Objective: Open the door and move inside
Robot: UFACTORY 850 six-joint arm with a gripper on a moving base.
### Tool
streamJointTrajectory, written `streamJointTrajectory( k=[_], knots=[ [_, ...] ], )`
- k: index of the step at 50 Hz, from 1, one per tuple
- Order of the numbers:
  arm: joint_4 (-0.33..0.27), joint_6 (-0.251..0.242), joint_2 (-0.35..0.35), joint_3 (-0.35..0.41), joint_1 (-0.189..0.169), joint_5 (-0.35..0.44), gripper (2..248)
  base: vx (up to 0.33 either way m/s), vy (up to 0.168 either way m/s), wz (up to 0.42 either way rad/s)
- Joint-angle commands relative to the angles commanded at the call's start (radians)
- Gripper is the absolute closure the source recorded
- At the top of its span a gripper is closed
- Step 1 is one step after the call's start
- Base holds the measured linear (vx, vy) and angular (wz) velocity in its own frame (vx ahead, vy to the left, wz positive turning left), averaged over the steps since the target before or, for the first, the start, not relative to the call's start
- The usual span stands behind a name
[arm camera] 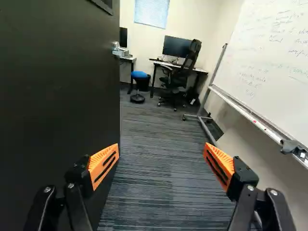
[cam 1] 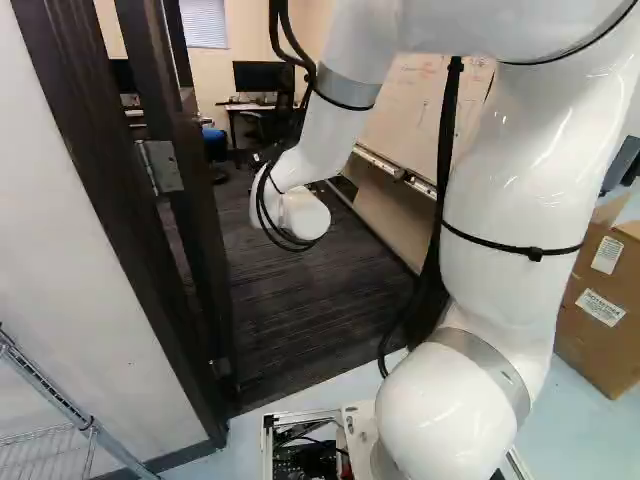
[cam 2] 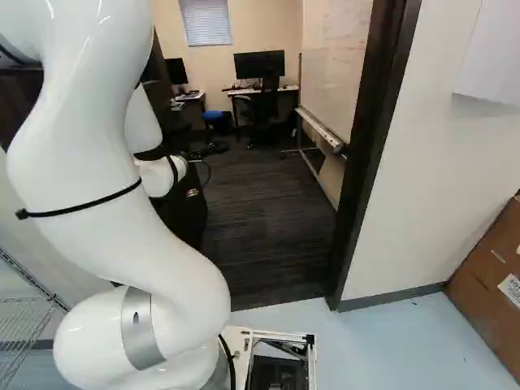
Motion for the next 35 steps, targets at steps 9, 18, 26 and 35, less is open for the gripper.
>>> streamJointTrajectory(
  k=[9,18,26,35],
  knots=[
    [-0.003,0.002,0.004,0.004,-0.004,-0.001,3,0.000,0.000,0.000],
    [-0.012,0.010,0.016,0.018,-0.017,-0.005,3,0.000,0.000,0.000],
    [-0.025,0.021,0.034,0.037,-0.035,-0.011,3,0.000,0.000,0.000],
    [-0.045,0.038,0.063,0.068,-0.063,-0.020,3,0.000,0.000,0.000]
  ],
)
